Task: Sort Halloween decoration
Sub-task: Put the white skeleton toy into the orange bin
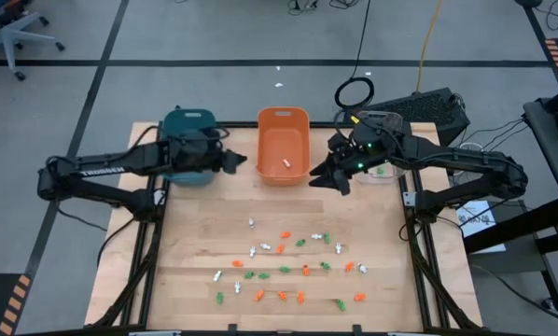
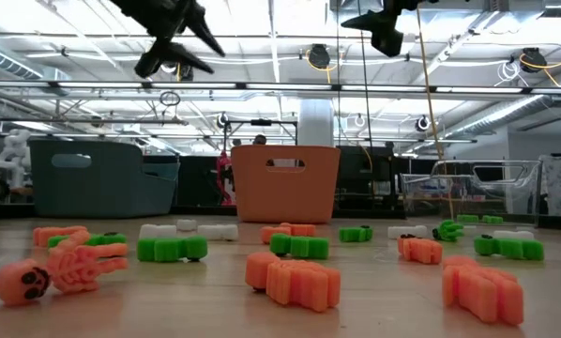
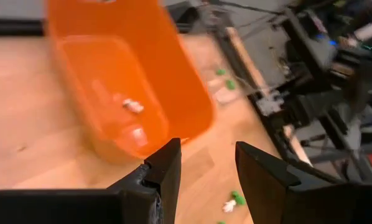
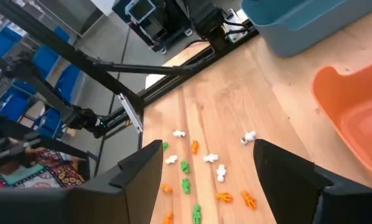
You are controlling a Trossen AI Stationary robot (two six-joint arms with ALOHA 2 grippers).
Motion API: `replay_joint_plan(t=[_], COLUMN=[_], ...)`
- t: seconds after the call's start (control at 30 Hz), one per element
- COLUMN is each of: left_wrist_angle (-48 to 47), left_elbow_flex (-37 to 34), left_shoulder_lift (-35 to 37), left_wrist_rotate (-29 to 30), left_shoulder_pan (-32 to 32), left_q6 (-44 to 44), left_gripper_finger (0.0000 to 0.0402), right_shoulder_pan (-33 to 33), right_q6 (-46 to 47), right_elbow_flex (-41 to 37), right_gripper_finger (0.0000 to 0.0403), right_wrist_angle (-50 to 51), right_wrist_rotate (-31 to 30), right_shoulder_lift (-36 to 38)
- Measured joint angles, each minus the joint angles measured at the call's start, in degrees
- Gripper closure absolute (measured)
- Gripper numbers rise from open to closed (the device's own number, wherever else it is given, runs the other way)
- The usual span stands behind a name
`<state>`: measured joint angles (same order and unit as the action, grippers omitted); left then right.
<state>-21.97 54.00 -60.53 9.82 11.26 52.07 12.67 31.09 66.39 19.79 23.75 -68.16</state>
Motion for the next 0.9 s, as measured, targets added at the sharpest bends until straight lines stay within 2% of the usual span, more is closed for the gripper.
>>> replay_joint_plan(t=[0.2,0.37,0.47,0.7,0.9], left_wrist_angle=[3.7,3.5,3.5,3.4,2.9], left_elbow_flex=[0.0,0.0,0.0,0.0,0.0], left_shoulder_lift=[-0.9,-0.9,-0.9,-0.9,-0.9], left_wrist_rotate=[-3.0,-3.4,-3.4,-2.3,-0.3], left_shoulder_pan=[-5.4,-11.4,-14.5,-19.3,-22.5], left_q6=[-3.5,-6.6,-8.5,-10.1,-11.5], left_gripper_finger=[0.0249,0.0249,0.0249,0.0249,0.0249], right_shoulder_pan=[-0.7,-3.1,-6.3,-17.6,-24.4], right_q6=[8.2,14.8,19.0,28.4,32.7], right_elbow_flex=[0.0,0.0,0.0,0.0,0.0], right_gripper_finger=[0.0167,0.0167,0.0167,0.0167,0.0167], right_wrist_angle=[2.0,1.6,1.6,4.5,14.1], right_wrist_rotate=[-9.7,-10.5,-10.8,-18.0,-22.5], right_shoulder_lift=[-0.5,-0.5,-0.5,-0.5,-0.5])
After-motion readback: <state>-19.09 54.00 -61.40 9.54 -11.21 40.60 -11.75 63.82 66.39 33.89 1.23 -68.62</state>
